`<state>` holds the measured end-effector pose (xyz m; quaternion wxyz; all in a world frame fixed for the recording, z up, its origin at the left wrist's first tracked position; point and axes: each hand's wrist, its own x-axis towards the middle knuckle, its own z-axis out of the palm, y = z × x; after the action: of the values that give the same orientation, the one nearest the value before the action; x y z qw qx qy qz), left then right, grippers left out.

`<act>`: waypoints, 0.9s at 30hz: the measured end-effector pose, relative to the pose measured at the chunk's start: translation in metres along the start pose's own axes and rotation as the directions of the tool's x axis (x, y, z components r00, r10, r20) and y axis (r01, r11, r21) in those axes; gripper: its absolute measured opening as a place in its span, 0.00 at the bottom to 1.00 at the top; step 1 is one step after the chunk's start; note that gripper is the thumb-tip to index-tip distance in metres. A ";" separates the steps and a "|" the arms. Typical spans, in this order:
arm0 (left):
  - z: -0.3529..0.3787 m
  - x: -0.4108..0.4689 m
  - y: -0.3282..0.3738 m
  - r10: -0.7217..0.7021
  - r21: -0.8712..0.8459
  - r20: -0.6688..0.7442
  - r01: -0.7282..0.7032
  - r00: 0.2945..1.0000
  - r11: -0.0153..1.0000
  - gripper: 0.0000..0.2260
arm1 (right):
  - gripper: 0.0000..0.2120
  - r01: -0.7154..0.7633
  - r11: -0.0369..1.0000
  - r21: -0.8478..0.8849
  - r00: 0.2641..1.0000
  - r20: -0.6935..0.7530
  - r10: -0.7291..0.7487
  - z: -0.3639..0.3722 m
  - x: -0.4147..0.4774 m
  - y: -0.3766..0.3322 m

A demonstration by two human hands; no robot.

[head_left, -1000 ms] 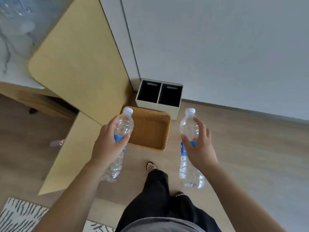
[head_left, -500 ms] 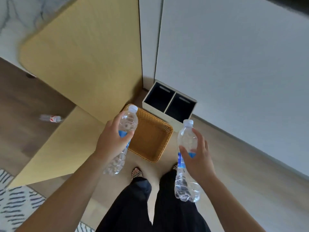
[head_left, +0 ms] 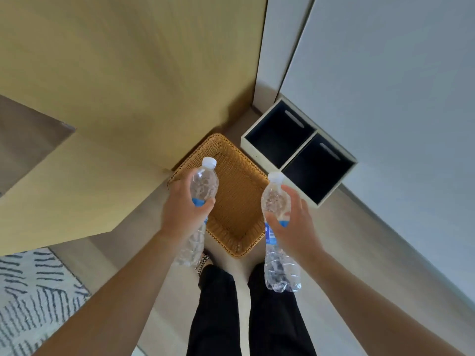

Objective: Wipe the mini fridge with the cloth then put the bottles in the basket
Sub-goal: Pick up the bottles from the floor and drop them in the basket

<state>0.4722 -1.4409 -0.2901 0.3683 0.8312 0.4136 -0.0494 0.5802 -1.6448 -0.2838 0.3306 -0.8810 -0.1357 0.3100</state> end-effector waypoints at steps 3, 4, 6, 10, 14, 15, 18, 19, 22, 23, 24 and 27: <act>0.048 0.037 -0.032 -0.027 -0.018 -0.003 0.027 1.000 0.999 0.31 | 0.29 0.012 0.999 -0.030 1.000 0.029 -0.011 0.034 0.044 0.030; 0.064 0.049 -0.045 -0.030 -0.023 -0.010 0.030 0.999 0.999 0.31 | 0.29 0.017 0.999 -0.039 0.999 0.039 -0.016 0.046 0.059 0.040; 0.096 0.068 -0.070 -0.049 -0.017 -0.029 0.049 0.998 0.999 0.31 | 0.29 0.039 0.998 -0.051 0.998 0.059 -0.036 0.072 0.087 0.059; 0.168 0.094 -0.126 -0.152 -0.009 0.005 0.152 0.988 0.988 0.35 | 0.30 0.078 0.994 -0.082 0.995 0.072 -0.072 0.134 0.134 0.106; 0.229 0.120 -0.176 -0.278 0.006 0.061 0.278 0.959 0.960 0.38 | 0.30 0.054 0.997 -0.051 0.995 0.089 -0.049 0.185 0.159 0.165; 0.240 0.128 -0.187 -0.306 0.003 0.074 0.307 0.949 0.952 0.38 | 0.30 0.033 0.999 -0.034 0.995 0.097 -0.029 0.196 0.161 0.179; 0.262 0.155 -0.213 -0.348 -0.009 0.110 0.351 0.931 0.936 0.36 | 0.31 -0.014 1.000 -0.005 0.990 0.138 0.015 0.226 0.165 0.212; 0.267 0.163 -0.219 -0.346 -0.001 0.117 0.349 0.931 0.937 0.36 | 0.31 -0.019 1.000 -0.016 0.988 0.151 0.021 0.235 0.166 0.220; 0.278 0.187 -0.233 -0.325 0.021 0.107 0.325 0.940 0.946 0.37 | 0.31 -0.028 0.999 -0.036 0.983 0.181 0.034 0.256 0.170 0.234; 0.280 0.192 -0.237 -0.322 0.045 0.101 0.319 0.941 0.947 0.38 | 0.31 -0.033 0.999 -0.034 0.981 0.190 0.038 0.261 0.172 0.235; 0.281 0.196 -0.241 -0.321 0.076 0.098 0.314 0.942 0.946 0.38 | 0.31 -0.038 0.999 -0.031 0.980 0.196 0.043 0.266 0.172 0.235; 0.275 0.194 -0.254 -0.274 0.258 0.062 0.249 0.960 0.934 0.35 | 0.31 -0.035 0.999 -0.002 0.977 0.209 0.034 0.276 0.173 0.224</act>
<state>0.4757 -1.3963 -0.7097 0.2717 0.8047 0.4927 -0.1895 0.5458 -1.5976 -0.6749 0.3097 -0.8456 -0.1541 0.4066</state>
